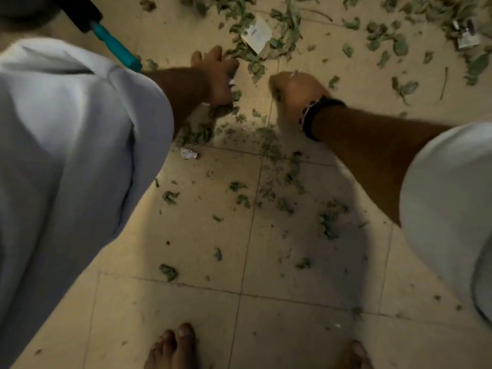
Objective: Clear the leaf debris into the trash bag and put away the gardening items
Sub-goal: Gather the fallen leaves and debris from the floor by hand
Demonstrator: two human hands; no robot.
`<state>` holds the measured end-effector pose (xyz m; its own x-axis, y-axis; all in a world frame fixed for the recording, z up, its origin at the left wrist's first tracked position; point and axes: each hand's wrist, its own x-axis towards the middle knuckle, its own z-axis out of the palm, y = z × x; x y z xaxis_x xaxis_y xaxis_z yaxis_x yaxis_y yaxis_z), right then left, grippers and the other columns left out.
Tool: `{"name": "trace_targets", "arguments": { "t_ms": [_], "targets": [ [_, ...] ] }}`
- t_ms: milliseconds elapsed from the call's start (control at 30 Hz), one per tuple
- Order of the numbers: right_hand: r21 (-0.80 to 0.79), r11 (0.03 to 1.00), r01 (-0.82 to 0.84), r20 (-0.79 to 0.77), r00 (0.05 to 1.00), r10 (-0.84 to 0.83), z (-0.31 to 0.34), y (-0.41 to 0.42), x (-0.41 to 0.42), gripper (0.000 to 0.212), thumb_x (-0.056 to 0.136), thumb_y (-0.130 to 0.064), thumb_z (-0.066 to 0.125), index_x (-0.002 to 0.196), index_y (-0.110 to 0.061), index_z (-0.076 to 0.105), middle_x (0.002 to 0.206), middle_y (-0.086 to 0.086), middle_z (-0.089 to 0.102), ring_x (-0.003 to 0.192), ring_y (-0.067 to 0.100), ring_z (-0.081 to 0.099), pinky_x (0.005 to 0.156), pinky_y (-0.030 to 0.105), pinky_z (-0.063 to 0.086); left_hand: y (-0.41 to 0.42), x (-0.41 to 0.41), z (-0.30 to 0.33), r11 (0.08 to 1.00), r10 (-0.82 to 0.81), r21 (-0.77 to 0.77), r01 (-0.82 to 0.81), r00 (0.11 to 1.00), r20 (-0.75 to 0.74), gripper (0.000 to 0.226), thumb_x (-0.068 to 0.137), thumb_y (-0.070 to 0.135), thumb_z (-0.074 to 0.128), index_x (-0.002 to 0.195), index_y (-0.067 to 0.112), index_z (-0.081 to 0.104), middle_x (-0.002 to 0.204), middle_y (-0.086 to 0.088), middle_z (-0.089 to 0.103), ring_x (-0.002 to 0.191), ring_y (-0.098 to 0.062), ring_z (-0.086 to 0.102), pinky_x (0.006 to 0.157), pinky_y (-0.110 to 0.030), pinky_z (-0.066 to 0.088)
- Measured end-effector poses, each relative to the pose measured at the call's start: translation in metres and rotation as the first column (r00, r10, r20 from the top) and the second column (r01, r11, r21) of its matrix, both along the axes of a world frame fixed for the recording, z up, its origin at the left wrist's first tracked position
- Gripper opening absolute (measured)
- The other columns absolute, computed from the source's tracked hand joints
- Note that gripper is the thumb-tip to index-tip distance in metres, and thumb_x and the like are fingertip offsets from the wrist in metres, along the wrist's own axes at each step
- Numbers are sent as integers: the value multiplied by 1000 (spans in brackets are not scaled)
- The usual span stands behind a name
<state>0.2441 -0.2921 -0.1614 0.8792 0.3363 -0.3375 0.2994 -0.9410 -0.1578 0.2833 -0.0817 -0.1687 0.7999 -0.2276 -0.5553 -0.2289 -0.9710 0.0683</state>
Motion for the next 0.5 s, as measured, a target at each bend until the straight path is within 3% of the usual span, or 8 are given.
{"name": "trace_targets", "arguments": {
  "t_ms": [67, 167, 233, 300, 400, 433, 500],
  "targets": [
    [-18, 997, -74, 34, 997, 75, -11, 3, -40, 33, 87, -16, 51, 119, -20, 49, 122, 12, 54, 111, 36, 52, 85, 51, 51, -1, -21, -13, 993, 96, -71, -96, 995, -3, 73, 80, 36, 69, 144, 32, 35, 163, -15, 10, 148, -48, 4, 118, -65, 14],
    [6, 992, -128, 56, 990, 128, -8, 7, -110, 46, 90, -20, 50, 135, -28, 47, 140, 5, 50, 126, 36, 47, 94, 51, 45, -10, -93, -22, 988, 34, -153, -5, 982, 184, 50, 94, 44, 49, 141, 30, 40, 159, -13, 25, 144, -45, 21, 111, -63, 32],
    [34, 984, -172, 40, 984, 171, -4, 3, -153, 52, 84, -18, 41, 134, -27, 54, 137, 5, 54, 122, 36, 51, 90, 48, 45, -16, -156, -24, 968, -44, -233, 92, 978, 203, 49, 97, 48, 36, 141, 26, 42, 155, -14, 32, 142, -41, 29, 108, -60, 37],
    [80, 972, -219, 11, 976, 219, 0, -7, -187, 54, 80, -21, 33, 126, -23, 62, 133, 3, 59, 117, 36, 56, 86, 47, 49, -17, -217, -20, 943, -119, -292, 162, 980, 159, 57, 92, 40, 40, 145, 20, 42, 155, -17, 35, 143, -47, 26, 108, -65, 34],
    [184, 939, -291, -38, 953, 302, 10, -31, -216, 53, 79, -9, 45, 129, -17, 59, 129, 6, 62, 113, 37, 58, 86, 49, 53, -2, -259, -3, 855, -172, -473, 212, 977, 128, 57, 84, 27, 50, 141, 18, 48, 150, -19, 43, 138, -44, 38, 104, -60, 42],
    [235, 943, -235, -45, 967, 253, 15, -40, -215, 56, 77, -2, 49, 131, -17, 57, 128, 8, 62, 112, 37, 58, 86, 49, 53, 4, -254, 2, 823, -143, -527, 212, 975, 169, 53, 85, 23, 51, 138, 15, 53, 148, -21, 45, 135, -41, 44, 104, -55, 43],
    [212, 977, 19, -56, 998, -7, 29, -61, -199, 59, 82, 1, 49, 137, -20, 50, 128, 13, 59, 113, 37, 55, 86, 47, 53, 18, -230, 9, 837, -21, -519, 170, 960, 280, 47, 89, 22, 51, 135, 12, 56, 145, -22, 47, 130, -40, 48, 105, -54, 42]
  ]
}}
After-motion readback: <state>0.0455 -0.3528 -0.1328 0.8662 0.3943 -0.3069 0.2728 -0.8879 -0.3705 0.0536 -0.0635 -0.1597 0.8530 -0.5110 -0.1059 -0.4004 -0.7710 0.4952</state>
